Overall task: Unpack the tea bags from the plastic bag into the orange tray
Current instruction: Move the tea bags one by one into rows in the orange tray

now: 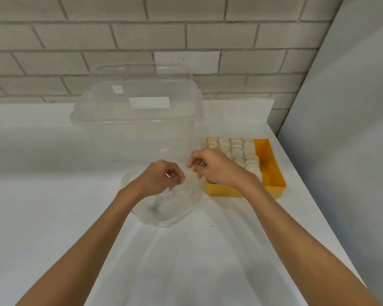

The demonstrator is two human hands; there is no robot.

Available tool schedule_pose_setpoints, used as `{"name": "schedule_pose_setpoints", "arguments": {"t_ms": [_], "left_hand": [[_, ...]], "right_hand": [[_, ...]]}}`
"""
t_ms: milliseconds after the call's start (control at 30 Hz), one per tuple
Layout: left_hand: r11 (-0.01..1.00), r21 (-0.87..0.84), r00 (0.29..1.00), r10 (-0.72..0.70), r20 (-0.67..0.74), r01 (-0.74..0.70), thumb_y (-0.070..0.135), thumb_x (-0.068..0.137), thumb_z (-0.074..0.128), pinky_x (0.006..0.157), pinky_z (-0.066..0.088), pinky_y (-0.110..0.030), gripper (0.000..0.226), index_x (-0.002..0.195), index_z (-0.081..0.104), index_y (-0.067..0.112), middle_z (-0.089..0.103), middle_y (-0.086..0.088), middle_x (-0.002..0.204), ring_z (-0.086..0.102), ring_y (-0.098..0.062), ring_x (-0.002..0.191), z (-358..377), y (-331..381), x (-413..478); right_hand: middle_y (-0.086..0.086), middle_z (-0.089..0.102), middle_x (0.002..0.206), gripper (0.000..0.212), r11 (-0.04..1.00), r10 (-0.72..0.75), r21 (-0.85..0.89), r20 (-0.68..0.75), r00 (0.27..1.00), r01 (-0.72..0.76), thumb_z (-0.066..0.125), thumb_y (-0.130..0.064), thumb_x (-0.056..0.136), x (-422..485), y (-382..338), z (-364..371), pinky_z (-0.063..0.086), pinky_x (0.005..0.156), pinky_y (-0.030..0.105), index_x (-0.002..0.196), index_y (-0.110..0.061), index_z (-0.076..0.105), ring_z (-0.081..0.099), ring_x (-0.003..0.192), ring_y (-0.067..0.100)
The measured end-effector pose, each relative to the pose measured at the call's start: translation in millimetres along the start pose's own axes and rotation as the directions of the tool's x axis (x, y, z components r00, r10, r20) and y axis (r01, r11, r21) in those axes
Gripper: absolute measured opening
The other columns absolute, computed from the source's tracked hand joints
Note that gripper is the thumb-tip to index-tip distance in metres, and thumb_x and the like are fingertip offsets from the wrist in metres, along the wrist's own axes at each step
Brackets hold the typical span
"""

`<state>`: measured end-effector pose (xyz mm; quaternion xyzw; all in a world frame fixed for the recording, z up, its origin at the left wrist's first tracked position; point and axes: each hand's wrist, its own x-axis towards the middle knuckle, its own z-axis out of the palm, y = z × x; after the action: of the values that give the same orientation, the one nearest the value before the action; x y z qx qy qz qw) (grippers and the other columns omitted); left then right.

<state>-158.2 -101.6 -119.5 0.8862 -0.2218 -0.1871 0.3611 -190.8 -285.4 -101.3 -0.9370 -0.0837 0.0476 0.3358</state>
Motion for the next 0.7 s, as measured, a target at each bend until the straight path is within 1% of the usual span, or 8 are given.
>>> {"name": "schedule_pose_setpoints", "arguments": {"t_ms": [67, 133, 233, 333, 433, 500, 567, 700], "left_hand": [[0.998, 0.057, 1.000, -0.019, 0.007, 0.018, 0.007, 0.086, 0.061, 0.064, 0.045, -0.007, 0.012, 0.090, 0.071, 0.013, 0.069, 0.002, 0.083, 0.063, -0.010, 0.073, 4.0, -17.3, 0.1], [0.992, 0.116, 0.999, -0.039, -0.030, 0.042, 0.006, 0.086, 0.061, 0.064, 0.040, -0.004, 0.014, 0.097, 0.068, 0.010, 0.067, 0.000, 0.089, 0.058, -0.008, 0.075, 13.2, -33.4, 4.7], [0.983, 0.155, 0.990, -0.079, -0.119, 0.097, 0.003, 0.087, 0.056, 0.073, 0.040, -0.016, 0.024, 0.108, 0.063, 0.009, 0.065, -0.006, 0.103, 0.055, -0.014, 0.080, 31.3, -53.4, 15.4], [0.976, 0.137, 0.974, -0.146, -0.175, 0.171, 0.009, 0.090, 0.053, 0.079, 0.041, -0.023, 0.034, 0.123, 0.057, 0.012, 0.058, -0.008, 0.113, 0.055, -0.019, 0.089, 44.2, -62.6, 21.7], [0.965, 0.153, 0.969, -0.188, -0.160, 0.212, 0.026, 0.093, 0.054, 0.093, 0.043, -0.034, 0.045, 0.136, 0.046, 0.015, 0.048, -0.010, 0.128, 0.055, -0.026, 0.110, 48.8, -63.2, 24.5], [0.967, 0.159, 0.976, -0.179, -0.121, 0.197, 0.035, 0.093, 0.054, 0.092, 0.043, -0.034, 0.045, 0.134, 0.048, 0.016, 0.044, -0.010, 0.128, 0.056, -0.028, 0.107, 48.0, -60.7, 25.5], [0.969, 0.174, 0.983, -0.162, -0.084, 0.175, 0.036, 0.092, 0.054, 0.089, 0.042, -0.033, 0.042, 0.130, 0.050, 0.017, 0.041, -0.012, 0.125, 0.055, -0.029, 0.103, 47.3, -58.3, 26.4], [0.968, 0.163, 0.980, -0.182, -0.085, 0.194, 0.034, 0.094, 0.052, 0.093, 0.042, -0.034, 0.045, 0.135, 0.046, 0.018, 0.036, -0.012, 0.132, 0.054, -0.030, 0.110, 47.6, -57.7, 27.4]], "right_hand": [[0.008, 0.067, 0.089, 0.019, 0.999, -0.020, -0.035, 0.045, 0.999, 0.021, 0.051, -0.002, 0.089, 6.0, -9.1, 18.8, 0.049, 0.064, 0.018, 0.095, -0.008, 0.068, 0.063, 0.073, 0.016], [0.009, 0.067, 0.095, 0.023, 0.992, -0.020, -0.122, 0.062, 0.998, 0.027, 0.048, -0.002, 0.088, 10.4, -14.0, 34.0, 0.051, 0.074, 0.028, 0.096, -0.008, 0.068, 0.061, 0.083, 0.019], [0.010, 0.058, 0.113, 0.027, 0.948, 0.024, -0.319, 0.056, 0.998, -0.005, 0.046, -0.002, 0.089, 12.8, -15.2, 49.6, 0.047, 0.075, 0.033, 0.108, -0.011, 0.064, 0.057, 0.101, 0.028], [0.013, 0.052, 0.121, 0.032, 0.894, 0.050, -0.449, 0.059, 0.997, -0.018, 0.047, -0.003, 0.091, 11.8, -13.7, 61.0, 0.043, 0.078, 0.035, 0.121, -0.008, 0.058, 0.052, 0.112, 0.033], [0.016, 0.051, 0.122, 0.037, 0.877, 0.079, -0.479, 0.078, 0.994, -0.032, 0.047, -0.008, 0.093, 10.2, -12.9, 69.3, 0.044, 0.084, 0.039, 0.129, -0.009, 0.053, 0.050, 0.115, 0.036], [0.017, 0.050, 0.122, 0.039, 0.882, 0.115, -0.468, 0.088, 0.990, -0.060, 0.046, -0.010, 0.093, 8.5, -14.2, 73.6, 0.043, 0.087, 0.040, 0.132, -0.010, 0.049, 0.047, 0.116, 0.038], [0.018, 0.044, 0.127, 0.042, 0.883, 0.167, -0.457, 0.101, 0.981, -0.103, 0.046, -0.010, 0.094, 7.1, -16.1, 78.3, 0.042, 0.091, 0.042, 0.136, -0.011, 0.044, 0.042, 0.120, 0.039], [0.017, 0.029, 0.134, 0.048, 0.878, 0.246, -0.447, 0.111, 0.963, -0.173, 0.048, -0.004, 0.093, 6.6, -17.3, 88.1, 0.041, 0.094, 0.044, 0.139, -0.009, 0.037, 0.034, 0.125, 0.040]]}}
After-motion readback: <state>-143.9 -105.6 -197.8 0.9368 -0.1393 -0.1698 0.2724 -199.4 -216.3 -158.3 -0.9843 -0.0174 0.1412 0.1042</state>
